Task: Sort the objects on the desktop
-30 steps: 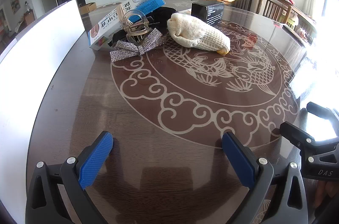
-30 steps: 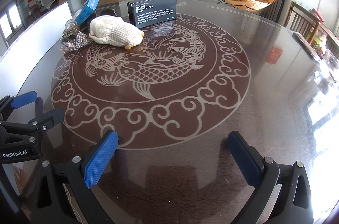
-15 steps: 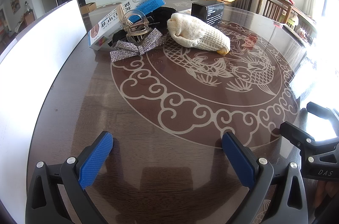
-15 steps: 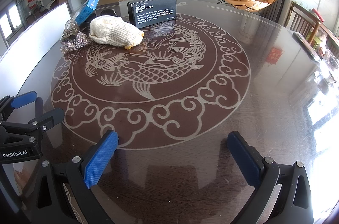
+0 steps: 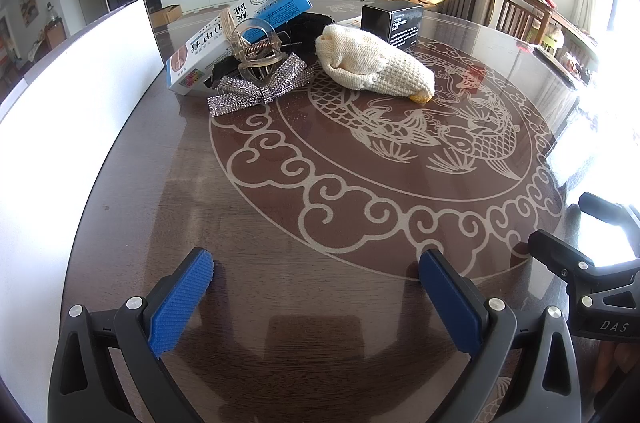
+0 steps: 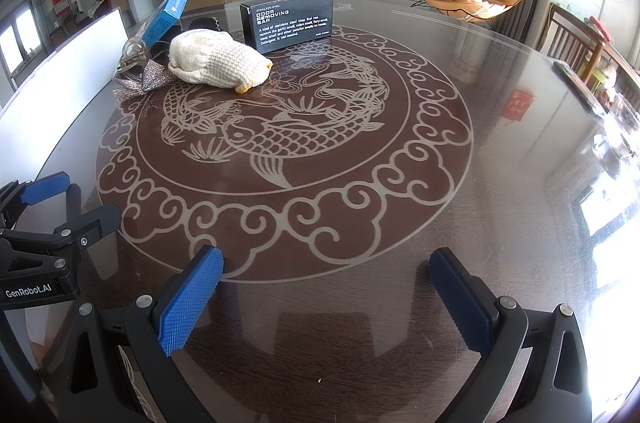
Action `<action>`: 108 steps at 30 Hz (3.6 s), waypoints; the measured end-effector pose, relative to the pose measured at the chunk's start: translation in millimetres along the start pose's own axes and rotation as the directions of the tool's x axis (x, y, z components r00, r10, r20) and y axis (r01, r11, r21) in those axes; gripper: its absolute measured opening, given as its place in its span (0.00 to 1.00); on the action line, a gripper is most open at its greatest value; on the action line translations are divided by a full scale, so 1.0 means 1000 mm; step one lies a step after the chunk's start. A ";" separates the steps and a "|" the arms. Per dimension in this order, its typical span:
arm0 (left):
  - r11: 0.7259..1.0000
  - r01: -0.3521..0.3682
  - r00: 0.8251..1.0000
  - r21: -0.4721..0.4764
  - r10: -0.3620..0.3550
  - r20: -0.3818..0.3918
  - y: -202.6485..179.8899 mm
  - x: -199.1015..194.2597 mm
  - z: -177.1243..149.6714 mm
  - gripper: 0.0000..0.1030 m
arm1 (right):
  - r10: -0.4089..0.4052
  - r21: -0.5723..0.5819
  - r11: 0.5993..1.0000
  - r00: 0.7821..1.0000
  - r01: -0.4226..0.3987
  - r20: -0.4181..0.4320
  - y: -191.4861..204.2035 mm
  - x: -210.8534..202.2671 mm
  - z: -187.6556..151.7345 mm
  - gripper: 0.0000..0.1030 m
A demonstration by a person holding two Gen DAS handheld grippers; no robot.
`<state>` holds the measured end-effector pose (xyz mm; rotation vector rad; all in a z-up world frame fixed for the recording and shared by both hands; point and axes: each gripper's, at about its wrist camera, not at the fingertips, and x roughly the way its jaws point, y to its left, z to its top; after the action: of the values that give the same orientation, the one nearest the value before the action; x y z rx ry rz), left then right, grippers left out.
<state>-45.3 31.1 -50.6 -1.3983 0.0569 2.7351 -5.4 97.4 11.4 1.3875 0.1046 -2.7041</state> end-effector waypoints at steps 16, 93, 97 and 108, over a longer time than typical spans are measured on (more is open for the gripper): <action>1.000 0.000 1.000 0.000 0.000 0.000 0.000 0.000 0.000 1.00 | 0.000 0.000 1.000 1.000 0.000 0.000 0.000 0.000 0.000 1.00; 0.968 -0.002 0.998 -0.250 0.017 0.057 0.055 -0.018 -0.020 1.00 | 0.191 -0.441 0.883 0.981 -0.161 0.022 0.072 -0.006 0.084 0.75; 0.968 0.003 0.998 -0.253 0.012 0.059 0.055 -0.019 -0.021 1.00 | 0.304 -0.463 0.844 0.953 -0.270 -0.001 0.139 0.007 0.122 0.75; 0.965 0.018 0.998 -0.262 0.000 0.068 0.056 -0.020 -0.021 1.00 | 0.252 -0.421 0.867 0.964 -0.265 -0.088 0.194 0.065 0.165 0.35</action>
<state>-21.0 -26.7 -46.5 -1.3542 -0.3269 2.8626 -152.6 -116.0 51.3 1.2062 0.4544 -2.2583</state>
